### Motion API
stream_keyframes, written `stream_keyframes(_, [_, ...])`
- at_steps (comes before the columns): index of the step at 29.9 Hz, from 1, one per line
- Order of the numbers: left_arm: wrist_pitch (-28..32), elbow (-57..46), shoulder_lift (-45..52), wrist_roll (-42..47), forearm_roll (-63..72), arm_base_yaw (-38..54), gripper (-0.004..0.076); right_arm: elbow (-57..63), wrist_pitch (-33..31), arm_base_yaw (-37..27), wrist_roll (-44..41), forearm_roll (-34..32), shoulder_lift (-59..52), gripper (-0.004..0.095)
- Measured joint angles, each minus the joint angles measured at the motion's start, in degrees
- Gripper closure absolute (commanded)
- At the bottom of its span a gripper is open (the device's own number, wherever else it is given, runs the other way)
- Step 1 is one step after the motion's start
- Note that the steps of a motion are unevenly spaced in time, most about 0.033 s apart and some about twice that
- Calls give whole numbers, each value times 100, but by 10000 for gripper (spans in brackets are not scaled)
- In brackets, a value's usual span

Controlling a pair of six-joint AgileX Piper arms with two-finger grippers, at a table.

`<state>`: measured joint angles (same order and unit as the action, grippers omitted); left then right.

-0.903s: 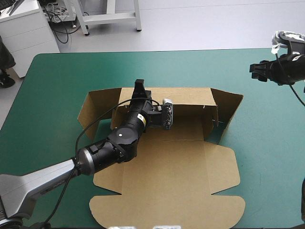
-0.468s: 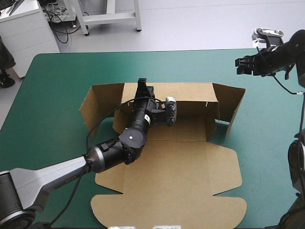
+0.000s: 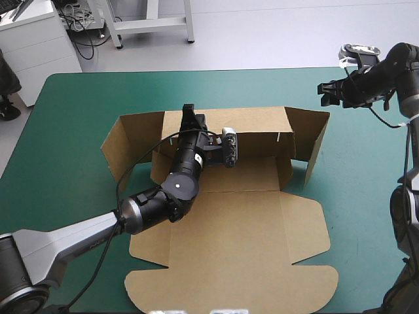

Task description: Fold the box

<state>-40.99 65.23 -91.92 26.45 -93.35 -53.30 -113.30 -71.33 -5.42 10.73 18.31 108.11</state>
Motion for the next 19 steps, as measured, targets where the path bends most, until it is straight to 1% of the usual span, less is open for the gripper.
stream_keyframes(6, [20, 0, 0, 66, -11, 6, 756, 0, 0, 51, 25, 12, 0, 363])
stream_keyframes(13, [14, 0, -77, 92, -35, 6, 756, 0, 0, 355, 52, -75, 0, 363])
stream_keyframes(19, [0, 0, -189, 98, 60, 6, 756, 74, 5, 398, 52, -149, 0, 378])
